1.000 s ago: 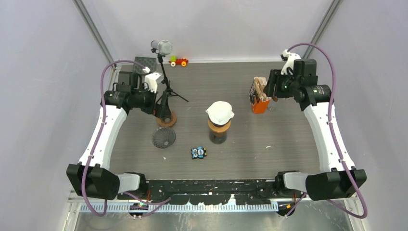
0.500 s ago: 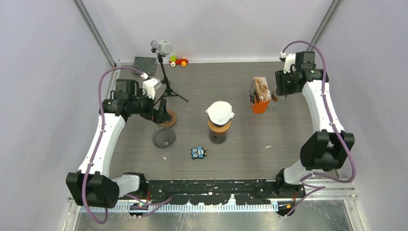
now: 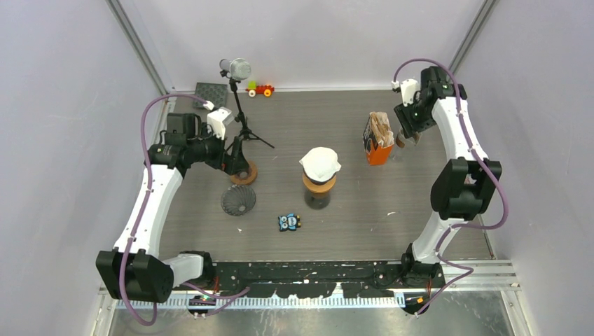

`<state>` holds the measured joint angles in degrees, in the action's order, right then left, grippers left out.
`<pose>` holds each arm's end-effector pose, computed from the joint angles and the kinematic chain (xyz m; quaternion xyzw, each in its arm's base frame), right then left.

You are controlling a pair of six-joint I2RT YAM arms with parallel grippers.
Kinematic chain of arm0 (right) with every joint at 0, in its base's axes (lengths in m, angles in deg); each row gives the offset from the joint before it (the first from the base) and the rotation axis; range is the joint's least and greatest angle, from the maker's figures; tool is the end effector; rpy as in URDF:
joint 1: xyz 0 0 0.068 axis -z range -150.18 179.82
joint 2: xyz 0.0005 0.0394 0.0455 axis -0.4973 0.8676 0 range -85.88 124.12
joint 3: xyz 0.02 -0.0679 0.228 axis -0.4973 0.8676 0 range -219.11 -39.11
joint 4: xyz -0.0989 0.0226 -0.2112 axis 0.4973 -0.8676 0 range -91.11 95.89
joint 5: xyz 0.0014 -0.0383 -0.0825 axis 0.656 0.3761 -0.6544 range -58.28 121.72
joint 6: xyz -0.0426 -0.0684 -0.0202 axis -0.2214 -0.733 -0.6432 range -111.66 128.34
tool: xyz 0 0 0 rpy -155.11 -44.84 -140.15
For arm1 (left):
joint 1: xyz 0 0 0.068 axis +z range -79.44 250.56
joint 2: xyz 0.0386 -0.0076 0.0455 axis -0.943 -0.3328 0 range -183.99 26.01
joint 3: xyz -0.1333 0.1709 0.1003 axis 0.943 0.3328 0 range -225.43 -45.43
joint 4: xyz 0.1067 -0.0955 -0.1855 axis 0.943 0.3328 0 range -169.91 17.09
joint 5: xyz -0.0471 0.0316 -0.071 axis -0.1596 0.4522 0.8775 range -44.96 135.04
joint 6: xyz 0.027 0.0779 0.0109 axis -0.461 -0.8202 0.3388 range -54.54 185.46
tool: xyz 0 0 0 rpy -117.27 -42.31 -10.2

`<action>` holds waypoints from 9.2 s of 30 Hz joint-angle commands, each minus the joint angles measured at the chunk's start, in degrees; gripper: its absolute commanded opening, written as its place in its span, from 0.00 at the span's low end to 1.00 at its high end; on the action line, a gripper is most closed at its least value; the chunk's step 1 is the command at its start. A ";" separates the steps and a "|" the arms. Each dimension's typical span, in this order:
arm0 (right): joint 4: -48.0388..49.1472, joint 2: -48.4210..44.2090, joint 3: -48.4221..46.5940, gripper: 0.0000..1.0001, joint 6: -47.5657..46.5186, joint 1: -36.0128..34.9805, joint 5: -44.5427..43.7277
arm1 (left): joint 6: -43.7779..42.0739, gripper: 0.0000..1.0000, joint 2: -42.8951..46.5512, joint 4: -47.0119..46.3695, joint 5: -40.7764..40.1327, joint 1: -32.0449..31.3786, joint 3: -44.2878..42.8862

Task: Place the coffee filter in the dripper
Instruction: Move the coffee server to the center of the board.

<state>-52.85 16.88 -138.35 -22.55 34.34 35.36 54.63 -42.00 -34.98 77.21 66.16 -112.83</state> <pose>0.3571 -0.0237 0.2535 -0.2288 0.9430 -0.0436 0.2377 0.2420 -0.0575 0.2866 0.2218 0.8677 -0.2356 0.3774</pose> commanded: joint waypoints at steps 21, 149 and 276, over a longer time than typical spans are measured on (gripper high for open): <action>-6.27 3.79 -2.71 0.00 -7.00 1.11 -0.48 | 0.74 1.00 -3.23 -2.72 1.55 0.12 -1.27; 15.06 -39.31 44.53 0.40 -9.82 -9.20 16.51 | -2.75 1.00 -5.56 -8.71 -5.09 0.16 -0.39; 51.89 -32.15 53.95 0.67 7.92 -24.28 32.64 | -4.35 1.00 -4.85 -4.58 -11.82 0.14 -1.16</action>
<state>5.66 -10.13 -82.90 -10.82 7.87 70.11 50.04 -48.23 -37.67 63.13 66.16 -113.53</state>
